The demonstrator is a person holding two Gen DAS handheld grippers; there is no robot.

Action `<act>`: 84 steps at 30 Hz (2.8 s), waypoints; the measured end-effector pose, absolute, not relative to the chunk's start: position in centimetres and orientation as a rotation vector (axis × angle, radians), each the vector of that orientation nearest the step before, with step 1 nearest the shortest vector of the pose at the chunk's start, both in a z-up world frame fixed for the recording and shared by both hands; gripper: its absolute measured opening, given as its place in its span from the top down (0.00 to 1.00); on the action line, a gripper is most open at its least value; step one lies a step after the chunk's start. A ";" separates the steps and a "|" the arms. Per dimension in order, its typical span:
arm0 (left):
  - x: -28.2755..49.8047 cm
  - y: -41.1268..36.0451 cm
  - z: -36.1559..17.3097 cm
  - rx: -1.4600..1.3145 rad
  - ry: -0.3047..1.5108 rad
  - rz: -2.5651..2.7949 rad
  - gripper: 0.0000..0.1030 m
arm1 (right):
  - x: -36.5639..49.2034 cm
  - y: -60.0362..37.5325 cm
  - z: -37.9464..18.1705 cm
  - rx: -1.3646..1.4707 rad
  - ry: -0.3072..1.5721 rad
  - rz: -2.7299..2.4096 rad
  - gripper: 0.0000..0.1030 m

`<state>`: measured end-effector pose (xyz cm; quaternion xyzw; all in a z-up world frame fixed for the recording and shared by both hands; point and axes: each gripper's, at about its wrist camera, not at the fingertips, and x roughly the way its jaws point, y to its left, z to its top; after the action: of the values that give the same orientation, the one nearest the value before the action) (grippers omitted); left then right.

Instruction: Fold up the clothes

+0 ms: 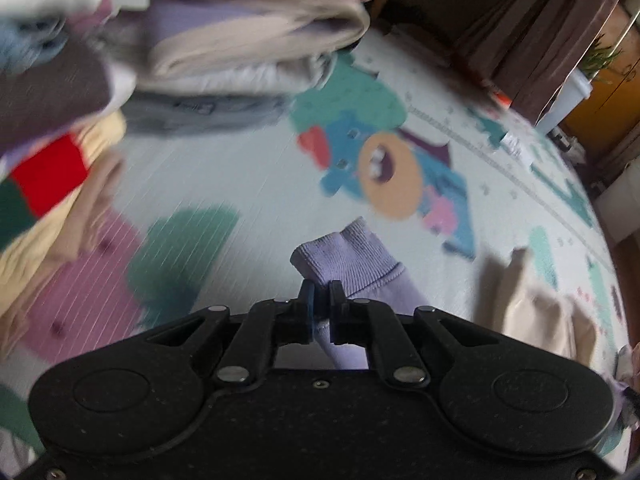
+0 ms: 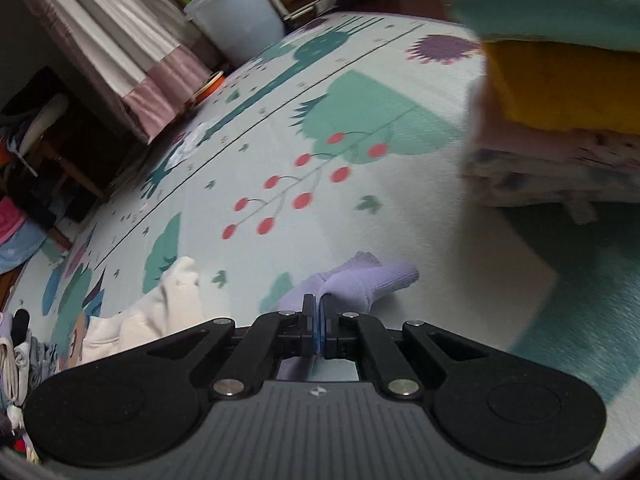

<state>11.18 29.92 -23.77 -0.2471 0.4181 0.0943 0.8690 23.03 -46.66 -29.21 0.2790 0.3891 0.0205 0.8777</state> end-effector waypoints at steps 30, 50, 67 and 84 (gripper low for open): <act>7.8 31.5 -28.8 -0.508 0.915 0.302 0.95 | 15.1 -49.6 -32.7 0.476 0.842 -0.203 0.68; 8.2 30.7 -30.1 -0.565 0.932 0.299 0.95 | 17.4 -48.7 -29.6 0.239 0.767 -0.265 0.51; 8.3 29.8 -27.9 -0.372 0.883 0.324 0.69 | 22.1 -40.6 -32.8 -0.113 0.888 0.055 0.44; 8.8 18.8 -29.7 0.070 0.962 0.072 0.57 | 14.9 -29.4 -32.4 -0.302 0.871 0.483 0.43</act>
<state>8.79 18.76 -29.68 0.0335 0.4627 0.0346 0.8852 14.93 -29.44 -32.39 -0.1445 0.4159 0.2307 0.8677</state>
